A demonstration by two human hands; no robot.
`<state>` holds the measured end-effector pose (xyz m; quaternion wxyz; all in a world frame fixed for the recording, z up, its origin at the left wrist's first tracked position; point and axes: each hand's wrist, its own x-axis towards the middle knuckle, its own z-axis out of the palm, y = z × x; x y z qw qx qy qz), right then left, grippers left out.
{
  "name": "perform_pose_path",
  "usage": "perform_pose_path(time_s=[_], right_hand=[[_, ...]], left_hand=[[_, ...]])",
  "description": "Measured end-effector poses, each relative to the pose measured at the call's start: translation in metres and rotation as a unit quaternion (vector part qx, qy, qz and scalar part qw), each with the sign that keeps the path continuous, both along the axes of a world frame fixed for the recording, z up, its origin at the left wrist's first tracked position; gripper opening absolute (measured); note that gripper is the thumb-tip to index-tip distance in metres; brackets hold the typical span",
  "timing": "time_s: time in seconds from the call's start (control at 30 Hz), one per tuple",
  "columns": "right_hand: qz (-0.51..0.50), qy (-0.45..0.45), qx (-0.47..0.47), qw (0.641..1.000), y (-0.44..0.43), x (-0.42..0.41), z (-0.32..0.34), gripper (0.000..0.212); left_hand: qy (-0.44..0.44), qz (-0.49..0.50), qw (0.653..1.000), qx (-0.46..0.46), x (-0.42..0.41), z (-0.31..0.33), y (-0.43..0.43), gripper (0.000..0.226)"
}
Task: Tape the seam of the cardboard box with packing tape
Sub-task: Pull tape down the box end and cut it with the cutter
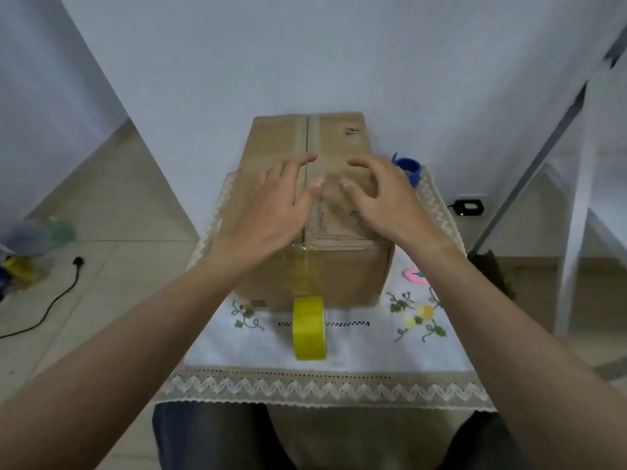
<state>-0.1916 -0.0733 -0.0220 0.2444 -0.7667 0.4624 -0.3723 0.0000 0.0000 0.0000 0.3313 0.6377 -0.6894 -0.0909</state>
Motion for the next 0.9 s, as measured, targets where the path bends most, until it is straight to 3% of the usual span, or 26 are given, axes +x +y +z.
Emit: perform_pose_path(time_s=[0.1, 0.33, 0.6, 0.9], right_hand=[[0.003, 0.054, -0.02, 0.998, 0.004, 0.0, -0.013, 0.049], [-0.008, 0.086, -0.056, 0.995, 0.001, 0.002, -0.023, 0.034], [-0.033, 0.025, -0.073, 0.996, 0.015, -0.002, -0.018, 0.021], [-0.067, 0.013, -0.072, 0.995, 0.061, -0.004, -0.046, 0.042]], left_hand=[[-0.031, 0.008, 0.999, -0.025, -0.001, -0.007, -0.001, 0.051], [-0.053, -0.004, 0.997, -0.062, -0.004, -0.015, -0.001, 0.051], [-0.056, 0.022, 0.996, -0.064, -0.006, -0.016, 0.001, 0.041], [-0.074, 0.038, 0.994, -0.075, -0.009, -0.038, 0.033, 0.031]])
